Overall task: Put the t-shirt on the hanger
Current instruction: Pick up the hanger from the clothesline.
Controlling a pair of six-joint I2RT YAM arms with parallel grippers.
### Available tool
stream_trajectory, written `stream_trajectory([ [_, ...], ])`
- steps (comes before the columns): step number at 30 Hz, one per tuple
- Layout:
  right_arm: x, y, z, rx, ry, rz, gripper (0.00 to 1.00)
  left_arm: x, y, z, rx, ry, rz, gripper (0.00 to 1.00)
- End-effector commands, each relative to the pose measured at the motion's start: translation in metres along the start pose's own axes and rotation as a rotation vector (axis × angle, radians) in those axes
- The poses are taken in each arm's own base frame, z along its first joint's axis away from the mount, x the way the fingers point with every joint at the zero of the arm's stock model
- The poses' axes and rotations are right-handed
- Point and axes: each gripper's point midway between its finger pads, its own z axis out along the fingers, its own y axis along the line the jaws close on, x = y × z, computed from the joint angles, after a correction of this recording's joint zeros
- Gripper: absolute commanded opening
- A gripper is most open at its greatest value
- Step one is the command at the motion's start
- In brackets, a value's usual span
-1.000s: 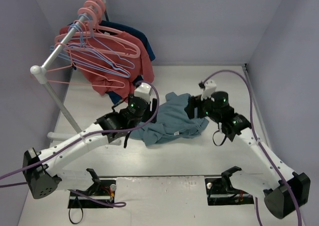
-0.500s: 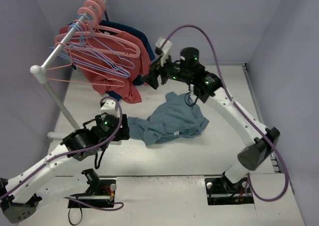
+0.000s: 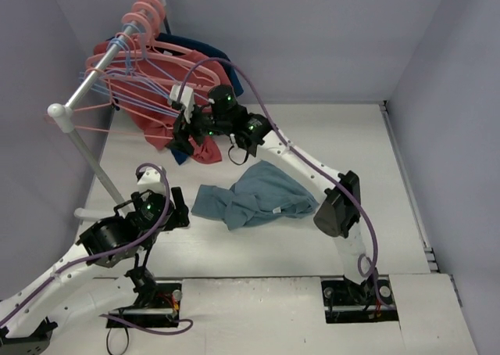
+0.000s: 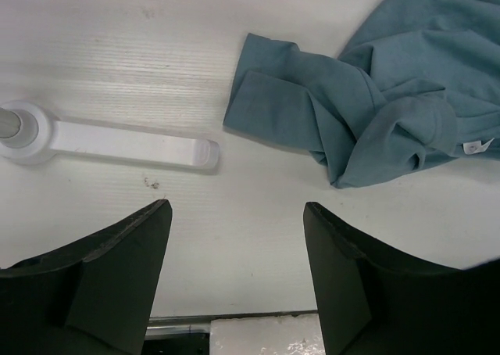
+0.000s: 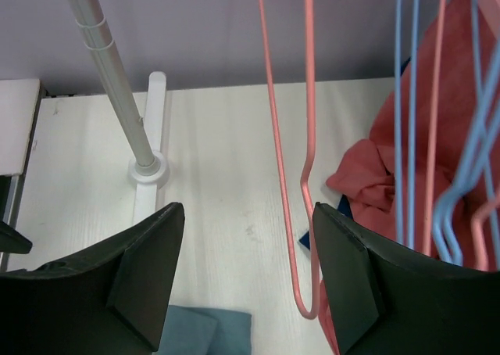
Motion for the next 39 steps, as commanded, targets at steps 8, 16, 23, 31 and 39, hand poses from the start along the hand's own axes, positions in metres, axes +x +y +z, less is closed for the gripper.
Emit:
stream_trajectory([
  [8,-0.048,-0.011,0.019,0.071,-0.128,-0.125,0.64,-0.010,0.011,-0.011,-0.028,-0.025,-0.013,0.64],
  [16,-0.049,-0.019,0.025,0.125,-0.140,-0.147,0.66,-0.010,0.012,-0.013,-0.017,-0.028,-0.014,0.64],
  [23,-0.053,-0.016,0.024,0.111,-0.151,-0.149,0.56,-0.008,0.011,-0.012,-0.015,-0.019,-0.002,0.64],
  [31,-0.071,-0.012,0.019,0.115,-0.185,-0.188,0.57,-0.006,0.012,-0.010,-0.022,-0.010,0.018,0.64],
  [39,-0.055,-0.020,0.031,0.132,-0.165,-0.173,0.51,-0.011,0.010,-0.011,-0.026,-0.013,0.046,0.64],
])
